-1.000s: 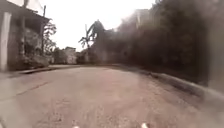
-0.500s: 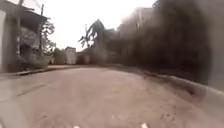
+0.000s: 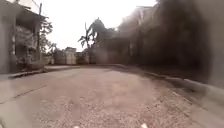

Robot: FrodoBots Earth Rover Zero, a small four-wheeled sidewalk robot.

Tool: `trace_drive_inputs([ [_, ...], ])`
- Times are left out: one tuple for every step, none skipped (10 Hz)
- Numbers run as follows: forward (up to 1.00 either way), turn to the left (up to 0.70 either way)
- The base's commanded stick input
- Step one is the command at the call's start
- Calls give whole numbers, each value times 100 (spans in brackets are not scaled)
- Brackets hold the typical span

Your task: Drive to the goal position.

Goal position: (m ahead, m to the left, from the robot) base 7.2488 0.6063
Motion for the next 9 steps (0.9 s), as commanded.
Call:
trace_drive_inputs([
  [100,0],
  [100,0],
  [100,0],
  [100,0],
  [100,0],
  [100,0],
  [100,0],
  [100,0],
  [100,0],
])
